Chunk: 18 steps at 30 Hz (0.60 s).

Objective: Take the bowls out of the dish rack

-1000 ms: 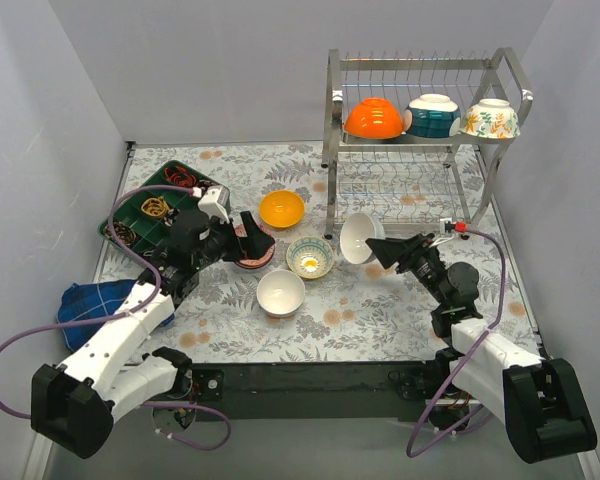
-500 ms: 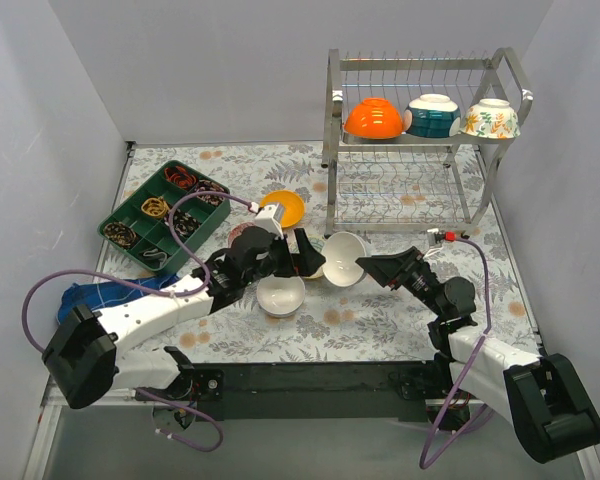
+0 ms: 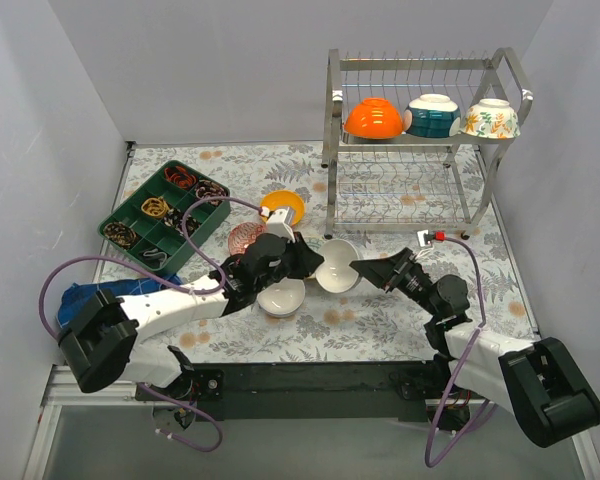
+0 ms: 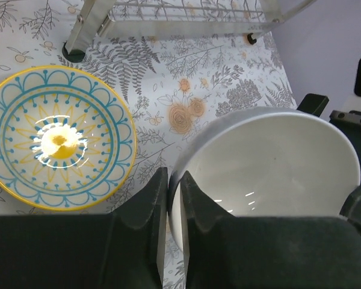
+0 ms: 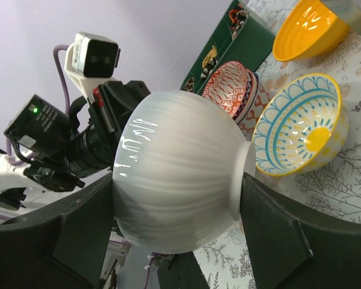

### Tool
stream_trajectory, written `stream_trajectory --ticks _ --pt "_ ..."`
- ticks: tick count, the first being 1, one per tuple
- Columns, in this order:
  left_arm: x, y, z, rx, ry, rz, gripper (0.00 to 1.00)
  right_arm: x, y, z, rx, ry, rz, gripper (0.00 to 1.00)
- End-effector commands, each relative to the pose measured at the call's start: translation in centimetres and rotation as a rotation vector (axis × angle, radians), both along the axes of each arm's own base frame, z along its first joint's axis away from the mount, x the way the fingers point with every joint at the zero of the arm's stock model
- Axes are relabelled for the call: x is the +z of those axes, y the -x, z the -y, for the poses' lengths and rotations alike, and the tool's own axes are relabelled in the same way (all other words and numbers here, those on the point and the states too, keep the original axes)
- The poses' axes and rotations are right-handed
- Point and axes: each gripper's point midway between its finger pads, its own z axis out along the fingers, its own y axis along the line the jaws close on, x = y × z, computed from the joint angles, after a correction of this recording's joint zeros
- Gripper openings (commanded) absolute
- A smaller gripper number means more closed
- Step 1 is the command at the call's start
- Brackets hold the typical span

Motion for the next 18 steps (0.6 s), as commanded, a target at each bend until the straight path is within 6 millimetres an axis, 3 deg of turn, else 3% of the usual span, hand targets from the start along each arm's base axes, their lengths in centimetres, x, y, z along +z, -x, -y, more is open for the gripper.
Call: stream_trajectory --ticks 1,5,6,8,9,12,17,18 --pt "1.1 -0.2 -1.0 0.042 0.006 0.056 0.00 5.0 2.0 0.4 0.020 -0.123 0.236 0.14" --pt "1.4 -0.1 -3.1 0.087 -0.057 0.078 0.00 4.0 2.0 0.0 0.041 -0.096 0.217 0.27" --pt "1.2 0.1 -4.0 0.105 -0.089 0.073 0.00 2.6 2.4 0.1 0.044 -0.076 0.189 0.36" --pt "1.4 0.2 -4.9 0.120 -0.120 0.076 0.00 2.1 2.3 0.1 0.046 -0.059 0.184 0.46" --pt "0.4 0.6 -5.8 0.126 -0.168 0.051 0.00 1.9 2.3 0.0 0.048 -0.053 0.181 0.59" --pt "1.5 1.1 -7.3 0.153 -0.185 0.056 0.00 1.0 2.3 -0.2 0.060 -0.017 0.178 0.82" --pt "1.4 2.1 -11.0 0.224 -0.317 0.012 0.00 -1.0 2.1 -0.6 0.079 0.075 0.168 0.95" --pt "1.2 2.5 -11.8 0.232 -0.356 -0.012 0.00 -0.1 1.5 -0.8 0.077 0.080 0.197 0.95"
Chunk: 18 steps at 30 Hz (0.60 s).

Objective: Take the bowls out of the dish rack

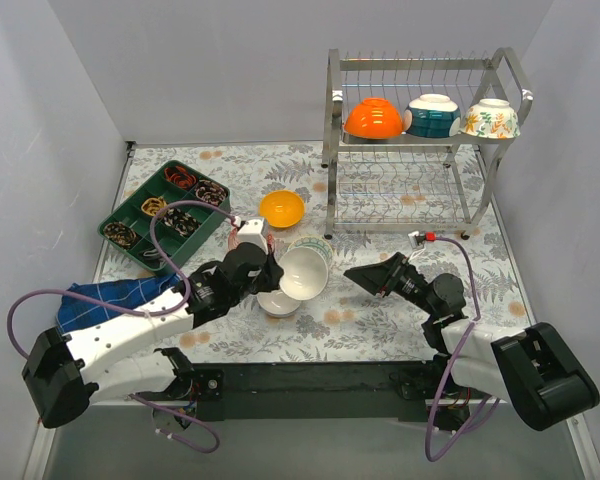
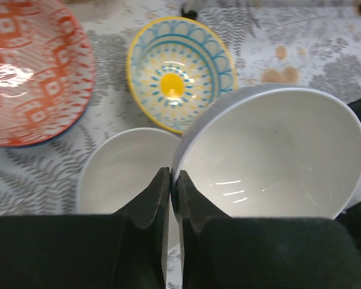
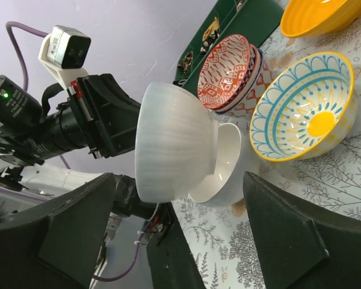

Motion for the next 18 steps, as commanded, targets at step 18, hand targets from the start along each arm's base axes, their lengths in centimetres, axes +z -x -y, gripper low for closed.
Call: stream_trajectory --ticks 18 --pt "-3.4 0.0 -5.6 0.098 -0.297 -0.168 0.00 -1.6 -2.1 2.1 -0.148 0.336 0.278 0.95"
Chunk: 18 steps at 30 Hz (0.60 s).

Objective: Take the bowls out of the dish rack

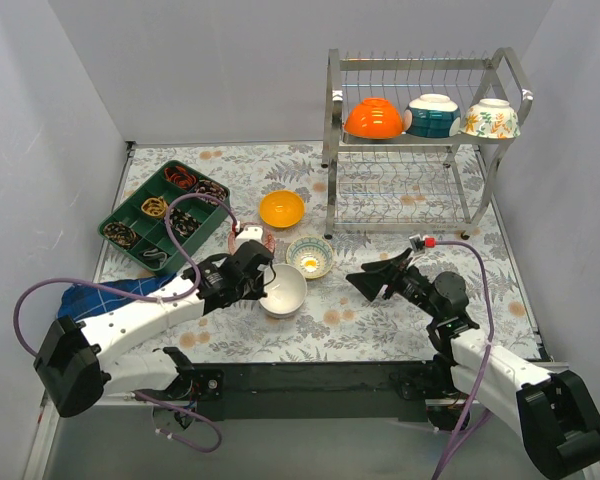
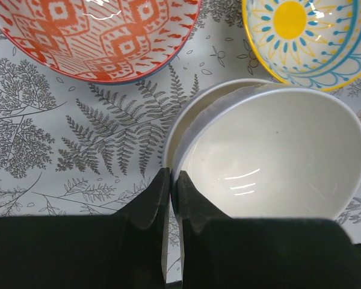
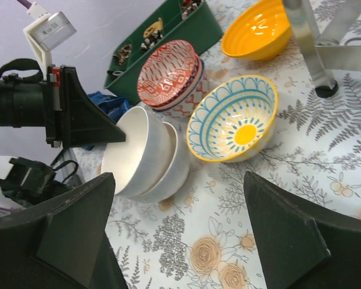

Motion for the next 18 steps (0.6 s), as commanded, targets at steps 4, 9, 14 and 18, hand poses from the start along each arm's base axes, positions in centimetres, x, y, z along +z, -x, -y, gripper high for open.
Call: stream_trajectory --ticks 4,9,14,18 --pt "1.0 -1.7 1.0 -0.014 0.050 0.022 0.00 -0.7 -0.7 0.5 -0.029 0.072 0.027 0.95" --pt "1.3 -1.6 1.3 -0.028 0.070 0.018 0.13 -0.9 -0.9 0.6 -0.035 0.101 0.035 0.95" --pt "2.0 -1.5 1.4 -0.043 0.071 0.019 0.39 -0.6 -1.3 0.7 -0.044 0.128 0.056 0.95" --pt "3.8 -1.7 1.6 -0.064 0.091 0.050 0.61 0.0 -1.8 1.0 -0.061 0.179 0.094 0.95"
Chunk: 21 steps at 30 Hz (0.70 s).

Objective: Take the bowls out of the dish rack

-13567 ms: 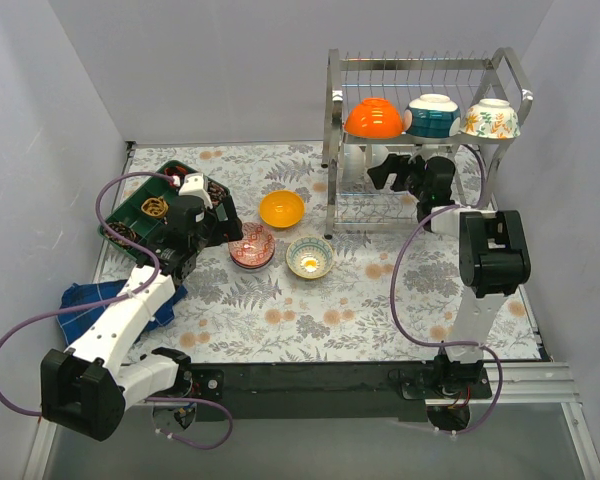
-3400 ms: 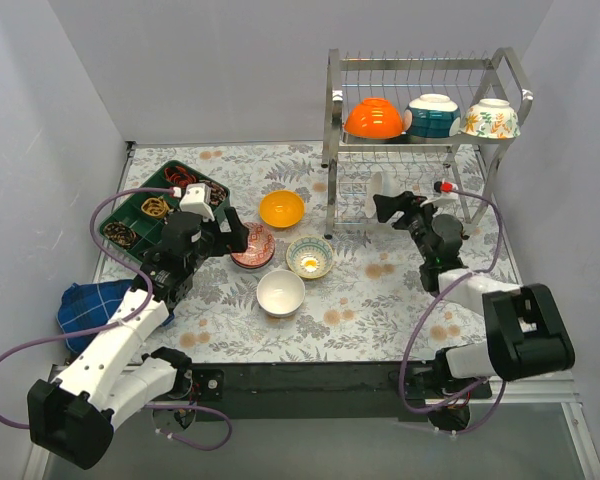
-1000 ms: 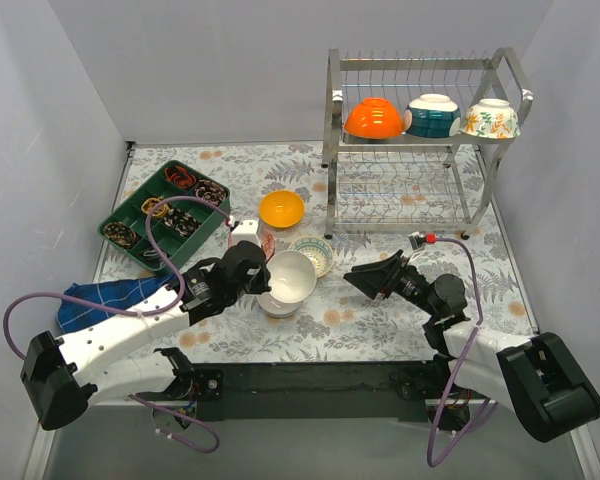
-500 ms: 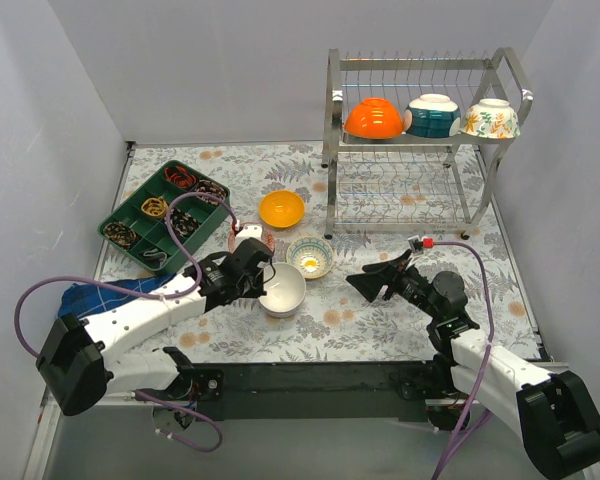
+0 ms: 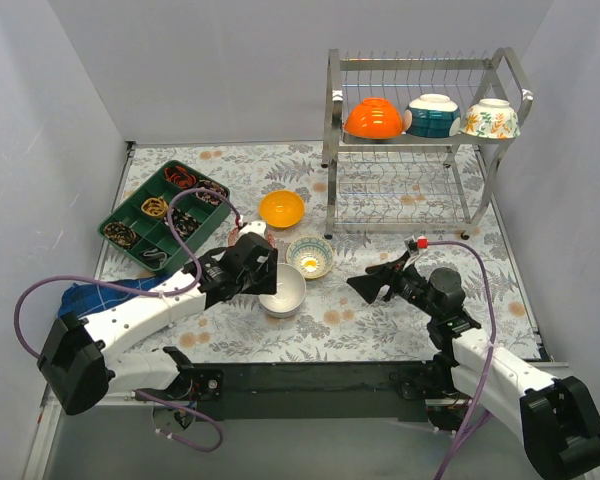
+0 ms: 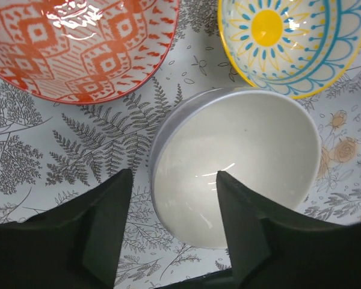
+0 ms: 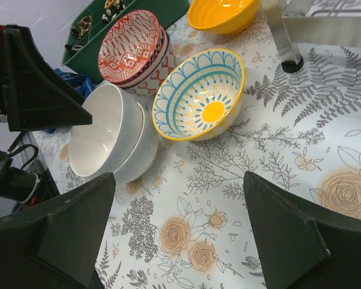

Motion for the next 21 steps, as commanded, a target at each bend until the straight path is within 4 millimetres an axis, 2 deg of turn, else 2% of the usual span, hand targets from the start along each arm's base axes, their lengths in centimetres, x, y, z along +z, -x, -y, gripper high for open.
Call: stream_trajectory --ticks 1,3,5,6,7,9,10,12,13,14,15,16,17,18,19,20,21 --pt "4.1 -0.9 0.9 -0.034 0.070 0.081 0.69 2.8 -1.4 0.4 -0.032 0.051 0.110 0.95" --pt "5.6 -1.3 1.0 -0.039 0.089 0.110 0.76 4.0 -2.0 0.8 -0.052 0.086 0.160 0.95" --pt "7.1 -2.1 1.0 -0.049 0.103 0.144 0.87 3.3 -2.1 1.4 -0.068 0.149 0.136 0.95" --pt "7.5 -2.1 1.3 -0.066 0.119 0.147 0.89 4.6 -2.6 1.7 -0.089 0.165 0.162 0.95" --pt "7.9 -2.7 1.1 -0.060 0.126 0.154 0.94 3.6 -2.5 2.1 -0.089 0.231 0.147 0.96" --pt "9.1 -3.4 1.2 -0.081 0.136 0.181 0.98 4.3 -2.9 2.7 -0.105 0.287 0.166 0.97" --pt "9.2 -3.9 1.0 -0.079 0.136 0.176 0.98 5.7 -3.3 3.0 -0.111 0.315 0.204 0.98" --pt "9.9 -4.7 0.7 -0.087 0.131 0.197 0.98 5.6 -3.3 3.8 -0.130 0.382 0.178 0.98" --pt "10.2 -5.1 0.4 -0.080 0.131 0.205 0.98 8.0 -3.7 4.0 -0.151 0.383 0.219 0.98" --pt "10.3 -5.5 0.4 -0.077 0.135 0.212 0.98 7.0 -3.3 4.7 -0.142 0.455 0.182 0.98" --pt "10.4 -5.7 0.2 -0.080 0.133 0.223 0.98 7.6 -3.8 5.3 -0.168 0.489 0.181 0.98" --pt "10.2 -6.0 -0.2 -0.067 0.131 0.227 0.98 9.9 -4.2 5.7 -0.192 0.502 0.216 0.98" --pt "10.4 -6.4 -0.4 -0.060 0.135 0.246 0.98 10.6 -4.4 6.1 -0.204 0.530 0.217 0.97" --pt "9.8 -6.4 -0.6 -0.057 0.124 0.241 0.98 10.3 -4.7 6.8 -0.208 0.600 0.204 0.97" --pt "9.5 -6.6 -1.0 -0.048 0.118 0.243 0.98 11.0 -4.8 7.0 -0.208 0.625 0.213 0.97" --pt "9.4 -6.7 -1.0 -0.046 0.122 0.249 0.98 13.9 -5.2 7.1 -0.223 0.625 0.269 0.97" --pt "8.7 -6.5 -1.4 -0.044 0.112 0.242 0.98 14.0 -5.6 7.3 -0.208 0.675 0.274 0.97"
